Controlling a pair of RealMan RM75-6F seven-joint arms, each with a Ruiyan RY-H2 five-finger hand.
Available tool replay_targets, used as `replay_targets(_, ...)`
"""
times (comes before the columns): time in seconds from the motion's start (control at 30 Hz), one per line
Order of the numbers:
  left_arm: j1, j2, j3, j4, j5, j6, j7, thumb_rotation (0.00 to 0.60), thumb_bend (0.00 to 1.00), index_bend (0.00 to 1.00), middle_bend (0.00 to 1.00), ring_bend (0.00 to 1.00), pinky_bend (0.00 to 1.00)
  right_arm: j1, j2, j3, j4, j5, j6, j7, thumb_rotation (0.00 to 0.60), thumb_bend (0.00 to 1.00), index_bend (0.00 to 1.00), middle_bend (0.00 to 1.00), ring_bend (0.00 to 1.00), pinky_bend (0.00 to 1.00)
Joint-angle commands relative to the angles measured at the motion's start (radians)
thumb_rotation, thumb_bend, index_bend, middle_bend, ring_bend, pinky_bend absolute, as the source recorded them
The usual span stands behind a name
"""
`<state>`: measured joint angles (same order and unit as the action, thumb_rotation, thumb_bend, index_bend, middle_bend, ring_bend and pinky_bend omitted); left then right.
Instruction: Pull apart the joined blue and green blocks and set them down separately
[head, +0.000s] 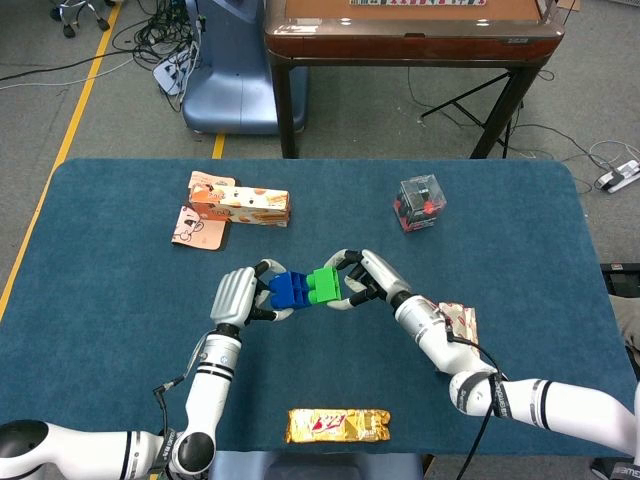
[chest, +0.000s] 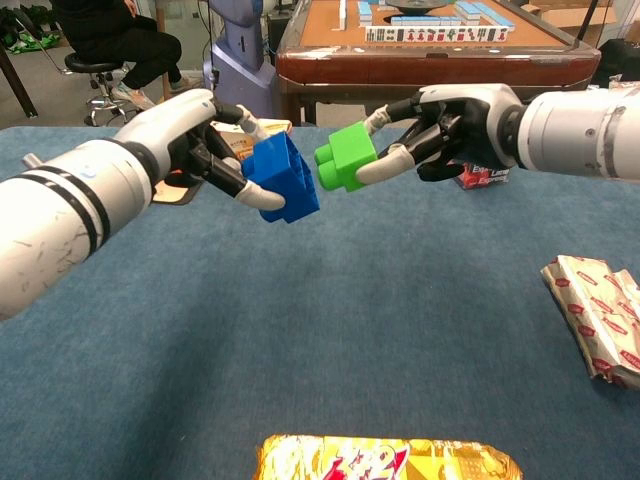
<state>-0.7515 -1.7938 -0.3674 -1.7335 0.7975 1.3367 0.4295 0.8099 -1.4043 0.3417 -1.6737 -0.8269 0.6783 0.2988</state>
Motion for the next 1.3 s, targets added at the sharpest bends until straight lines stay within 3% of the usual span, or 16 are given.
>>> replay_targets(0.03,0.01,0.006,0.008,0.009,-0.006,-0.006,-0.002,0.6,0.0,0.7,1.0,0.96,1.0,-0.023,0.021,-0.013,-0.01,-0.028,0.01,0.005,0.6,0.26,0.69,1.0,1.0,1.0)
replay_targets(0.27,0.024,0.034,0.038,0.024,-0.04,-0.04,0.033,0.6,0.0,0.68,1.0,0.96,1.0,-0.053,0.047,-0.057,0.014,-0.087,0.048,-0.042,0.6,0.24,0.69,1.0,1.0,1.0)
replay_targets(0.33,0.023,0.044,0.052,0.027,-0.054,-0.054,0.058,0.6,0.0,0.62,1.0,0.96,1.0,-0.052,0.051,-0.077,0.03,-0.107,0.053,-0.075,0.6,0.2,0.69,1.0,1.0,1.0)
replay_targets(0.43,0.022,0.058,0.069,0.028,-0.077,-0.079,0.084,0.6,0.0,0.43,1.0,0.95,1.0,-0.046,0.049,-0.102,0.052,-0.132,0.059,-0.125,0.6,0.11,0.62,1.0,1.0,1.0)
replay_targets(0.5,0.017,0.073,0.084,0.027,-0.1,-0.104,0.111,0.6,0.0,0.24,1.0,0.94,1.0,-0.039,0.047,-0.122,0.07,-0.148,0.06,-0.167,0.6,0.01,0.45,1.0,1.0,1.0)
replay_targets(0.57,0.013,0.084,0.097,0.025,-0.124,-0.123,0.137,0.6,0.0,0.09,1.0,0.93,1.0,-0.027,0.053,-0.142,0.08,-0.15,0.045,-0.209,0.6,0.0,0.22,0.98,1.0,1.0)
replay_targets(0.6,0.012,0.087,0.1,0.024,-0.132,-0.126,0.144,0.6,0.0,0.04,1.0,0.92,1.0,-0.022,0.059,-0.15,0.08,-0.151,0.035,-0.225,0.6,0.0,0.09,0.96,1.0,1.0)
replay_targets(0.63,0.011,0.089,0.102,0.022,-0.139,-0.126,0.149,0.6,0.0,0.01,1.0,0.92,1.0,-0.016,0.065,-0.156,0.079,-0.151,0.024,-0.235,0.6,0.0,0.05,0.94,1.0,1.0)
replay_targets(0.8,0.022,0.108,0.102,0.001,-0.141,-0.111,0.145,0.6,0.0,0.0,0.99,0.91,1.0,-0.012,0.101,-0.168,0.057,-0.166,-0.003,-0.245,0.6,0.0,0.0,0.86,1.0,1.0)
replay_targets(1.0,0.053,0.175,0.131,-0.051,-0.103,-0.067,0.158,0.6,0.0,0.0,0.98,0.89,1.0,-0.059,0.175,-0.18,-0.012,-0.217,0.092,-0.278,0.6,0.0,0.0,0.78,0.92,0.98)
replay_targets(1.17,0.103,0.256,0.169,-0.098,-0.041,0.005,0.166,0.6,0.0,0.0,0.9,0.8,1.0,-0.123,0.277,-0.21,-0.081,-0.257,0.205,-0.354,0.6,0.0,0.0,0.57,0.7,0.8)
replay_targets(1.3,0.146,0.319,0.21,-0.108,0.037,0.063,0.17,0.6,0.0,0.0,0.66,0.66,0.91,-0.186,0.337,-0.239,-0.101,-0.311,0.291,-0.374,0.6,0.0,0.0,0.4,0.47,0.6)
